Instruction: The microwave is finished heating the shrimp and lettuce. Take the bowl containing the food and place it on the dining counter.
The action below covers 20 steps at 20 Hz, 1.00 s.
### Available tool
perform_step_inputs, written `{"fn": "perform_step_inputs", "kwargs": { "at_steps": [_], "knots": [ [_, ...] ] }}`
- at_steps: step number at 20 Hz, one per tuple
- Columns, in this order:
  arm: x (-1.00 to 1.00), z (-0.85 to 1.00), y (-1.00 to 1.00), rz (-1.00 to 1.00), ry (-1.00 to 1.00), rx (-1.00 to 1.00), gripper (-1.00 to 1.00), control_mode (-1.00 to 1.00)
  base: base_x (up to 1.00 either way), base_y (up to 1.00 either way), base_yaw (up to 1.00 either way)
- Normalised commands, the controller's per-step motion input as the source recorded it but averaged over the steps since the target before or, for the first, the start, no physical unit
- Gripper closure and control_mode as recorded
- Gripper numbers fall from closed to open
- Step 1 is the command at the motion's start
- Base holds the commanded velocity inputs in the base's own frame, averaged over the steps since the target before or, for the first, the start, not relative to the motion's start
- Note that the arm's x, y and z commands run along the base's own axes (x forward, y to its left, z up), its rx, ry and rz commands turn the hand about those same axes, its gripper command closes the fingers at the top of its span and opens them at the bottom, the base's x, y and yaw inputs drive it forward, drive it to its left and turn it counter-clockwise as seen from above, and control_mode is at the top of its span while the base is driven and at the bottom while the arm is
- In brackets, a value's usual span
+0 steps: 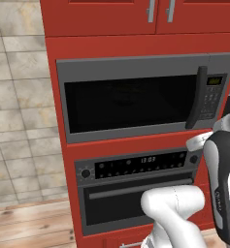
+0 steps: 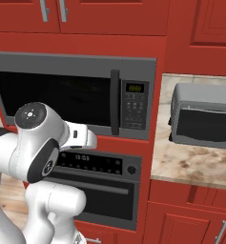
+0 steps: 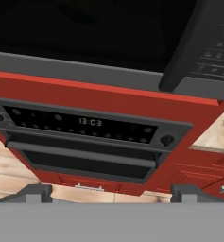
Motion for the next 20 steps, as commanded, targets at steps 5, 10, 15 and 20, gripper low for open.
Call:
{"fn": "perform_step_inputs", "kwargs": {
  "at_steps": [5,10,15,20],
  "knots": [
    [0.0,0.0,0.0,0.0,0.0,0.0,-1.0,-1.0,0.0,0.0,0.0],
    [0.0,0.0,0.0,0.0,0.0,0.0,-1.0,-1.0,0.0,0.0,0.0],
    [0.0,0.0,0.0,0.0,0.0,0.0,-1.0,-1.0,0.0,0.0,0.0],
    [0.0,0.0,-0.03,0.0,0.0,0.0,-1.0,-1.0,0.0,0.0,0.0]
  ]
}}
